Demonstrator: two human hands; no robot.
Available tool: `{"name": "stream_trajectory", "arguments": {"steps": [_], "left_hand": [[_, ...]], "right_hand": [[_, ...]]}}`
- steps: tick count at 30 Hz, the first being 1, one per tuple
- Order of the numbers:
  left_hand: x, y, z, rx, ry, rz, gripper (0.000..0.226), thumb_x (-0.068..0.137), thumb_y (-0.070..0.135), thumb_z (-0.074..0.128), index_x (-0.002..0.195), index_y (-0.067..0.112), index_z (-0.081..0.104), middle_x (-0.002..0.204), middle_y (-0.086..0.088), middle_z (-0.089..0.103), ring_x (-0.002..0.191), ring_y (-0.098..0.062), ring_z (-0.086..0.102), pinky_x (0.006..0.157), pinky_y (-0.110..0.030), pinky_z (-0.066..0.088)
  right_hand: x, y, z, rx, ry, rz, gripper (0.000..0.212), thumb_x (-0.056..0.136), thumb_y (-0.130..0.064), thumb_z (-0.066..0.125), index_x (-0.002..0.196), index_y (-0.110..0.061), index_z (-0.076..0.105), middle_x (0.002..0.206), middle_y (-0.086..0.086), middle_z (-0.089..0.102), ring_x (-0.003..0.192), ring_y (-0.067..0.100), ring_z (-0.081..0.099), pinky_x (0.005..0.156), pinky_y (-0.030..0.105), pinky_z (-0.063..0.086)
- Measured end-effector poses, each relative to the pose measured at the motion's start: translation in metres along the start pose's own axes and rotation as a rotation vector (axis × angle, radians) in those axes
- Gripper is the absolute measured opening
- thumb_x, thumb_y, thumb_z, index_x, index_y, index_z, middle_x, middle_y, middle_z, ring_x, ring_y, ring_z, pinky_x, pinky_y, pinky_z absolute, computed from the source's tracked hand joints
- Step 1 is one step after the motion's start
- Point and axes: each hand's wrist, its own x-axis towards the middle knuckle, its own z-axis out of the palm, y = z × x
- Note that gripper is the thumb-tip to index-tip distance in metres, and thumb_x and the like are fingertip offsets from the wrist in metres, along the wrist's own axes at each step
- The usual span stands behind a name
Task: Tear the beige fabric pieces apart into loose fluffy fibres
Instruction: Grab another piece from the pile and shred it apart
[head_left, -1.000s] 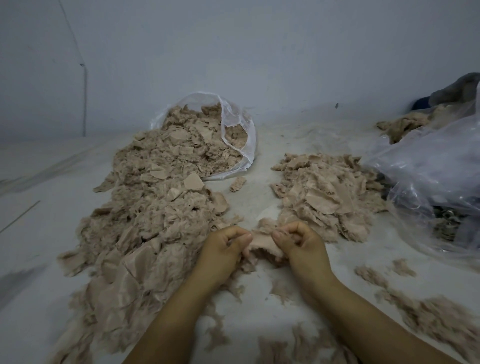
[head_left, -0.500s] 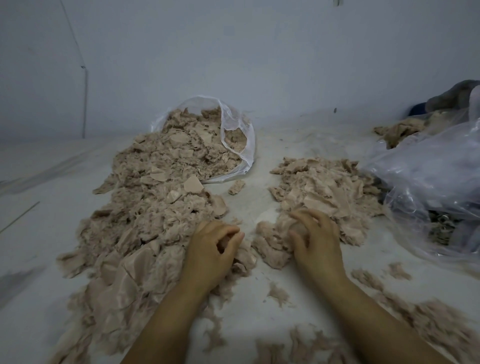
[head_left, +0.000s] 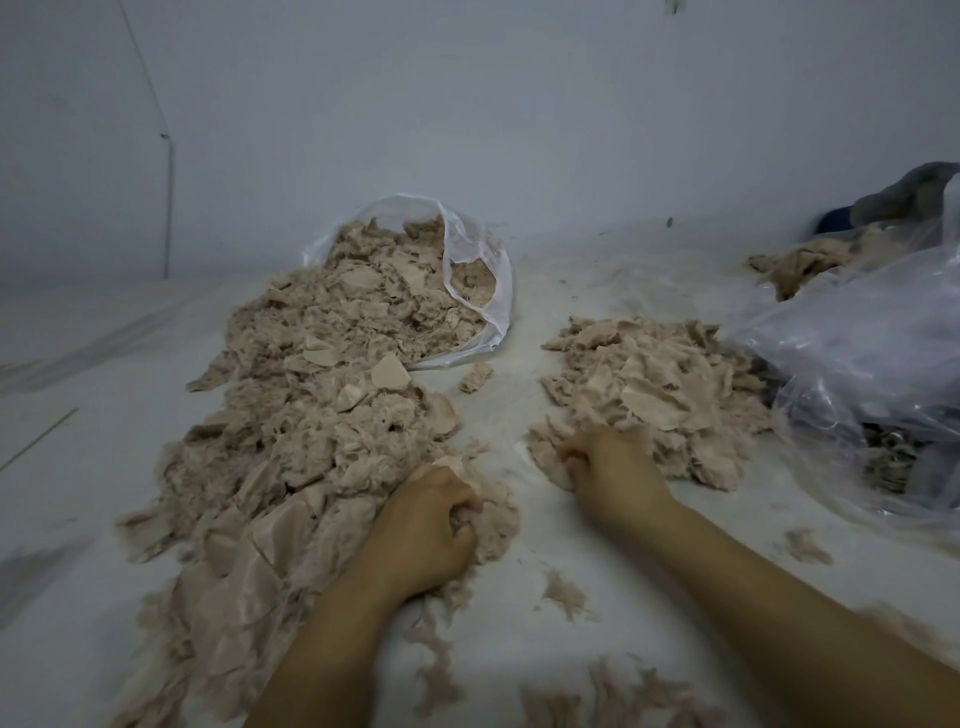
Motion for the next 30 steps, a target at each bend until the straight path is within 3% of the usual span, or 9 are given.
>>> {"name": "stream_trajectory", "arguments": {"steps": [4, 9, 14, 17, 19, 22, 25, 27, 30], "left_hand": [[0.002, 0.003, -0.003, -0.098, 0.059, -0.034, 0.024, 0.067, 0.023, 0.045, 0.082, 0.011, 0.060, 0.076, 0.011, 0.045, 0.078, -0.007, 0.039, 0.064, -0.010, 0.029], [0.000, 0.006, -0.004, -0.179, 0.073, -0.031, 0.019, 0.068, 0.018, 0.042, 0.073, 0.000, 0.048, 0.074, -0.007, 0.048, 0.073, -0.019, 0.041, 0.064, -0.031, 0.032], [0.000, 0.007, -0.004, -0.206, 0.039, 0.037, 0.043, 0.077, 0.042, 0.044, 0.067, 0.003, 0.058, 0.080, 0.002, 0.061, 0.083, -0.013, 0.048, 0.078, -0.034, 0.038], [-0.001, 0.017, -0.003, -0.330, 0.221, 0.025, 0.043, 0.081, 0.054, 0.050, 0.066, 0.020, 0.071, 0.082, 0.018, 0.067, 0.088, -0.003, 0.055, 0.086, -0.031, 0.041], [0.002, 0.018, 0.001, -0.300, 0.285, 0.006, 0.024, 0.083, 0.042, 0.063, 0.088, 0.021, 0.073, 0.099, 0.017, 0.063, 0.102, -0.003, 0.053, 0.095, -0.031, 0.040], [0.001, 0.008, 0.008, -0.111, 0.092, -0.046, 0.038, 0.090, 0.028, 0.061, 0.127, 0.022, 0.055, 0.119, 0.014, 0.053, 0.114, 0.001, 0.040, 0.115, -0.032, 0.016], [0.002, 0.009, 0.008, -0.132, 0.062, -0.048, 0.028, 0.090, 0.008, 0.055, 0.112, 0.020, 0.066, 0.109, 0.006, 0.066, 0.099, 0.002, 0.050, 0.118, -0.030, 0.007], [0.004, 0.014, 0.005, -0.199, 0.061, -0.039, 0.028, 0.088, 0.002, 0.055, 0.103, 0.020, 0.070, 0.103, 0.006, 0.069, 0.095, 0.001, 0.055, 0.119, -0.027, 0.006], [0.001, 0.019, 0.007, -0.195, 0.052, -0.015, 0.038, 0.085, -0.001, 0.053, 0.107, 0.026, 0.068, 0.103, 0.011, 0.067, 0.101, 0.020, 0.037, 0.112, -0.012, 0.000]], "right_hand": [[-0.026, -0.027, 0.015, 0.311, -0.138, -0.030, 0.027, 0.091, -0.038, 0.059, 0.068, -0.026, 0.065, 0.064, -0.010, 0.061, 0.059, 0.003, 0.054, 0.056, 0.021, 0.041], [-0.030, -0.031, 0.019, 0.844, -0.146, 0.185, 0.021, 0.094, -0.016, 0.059, 0.074, -0.012, 0.056, 0.046, -0.002, 0.055, 0.036, 0.006, 0.045, 0.040, 0.019, 0.037], [-0.035, -0.018, 0.015, 1.003, -0.147, 0.231, 0.019, 0.099, -0.013, 0.048, 0.080, -0.009, 0.050, 0.048, 0.004, 0.059, 0.039, 0.013, 0.050, 0.041, 0.023, 0.042], [-0.043, -0.011, 0.015, 1.018, -0.186, 0.093, 0.017, 0.096, -0.009, 0.053, 0.078, -0.009, 0.052, 0.053, 0.005, 0.062, 0.045, 0.013, 0.055, 0.047, 0.022, 0.047], [-0.047, -0.010, 0.015, 0.995, -0.189, -0.005, 0.015, 0.093, -0.008, 0.057, 0.079, -0.008, 0.054, 0.057, 0.005, 0.063, 0.051, 0.014, 0.059, 0.052, 0.023, 0.050], [-0.048, -0.009, 0.016, 1.004, -0.144, -0.061, 0.016, 0.089, -0.003, 0.061, 0.076, -0.009, 0.055, 0.058, 0.002, 0.061, 0.054, 0.013, 0.057, 0.054, 0.022, 0.048], [-0.048, -0.005, 0.014, 1.018, -0.133, -0.058, 0.014, 0.085, -0.009, 0.068, 0.081, -0.014, 0.056, 0.060, -0.004, 0.055, 0.054, 0.006, 0.048, 0.052, 0.016, 0.041], [-0.048, -0.006, 0.012, 1.011, -0.210, -0.038, 0.031, 0.074, -0.035, 0.077, 0.094, -0.021, 0.060, 0.070, -0.004, 0.058, 0.063, 0.006, 0.052, 0.058, 0.017, 0.043], [-0.048, -0.011, 0.015, 0.798, -0.204, -0.062, 0.051, 0.059, -0.045, 0.085, 0.102, -0.035, 0.060, 0.085, -0.006, 0.063, 0.071, 0.002, 0.056, 0.065, 0.014, 0.046]]}}
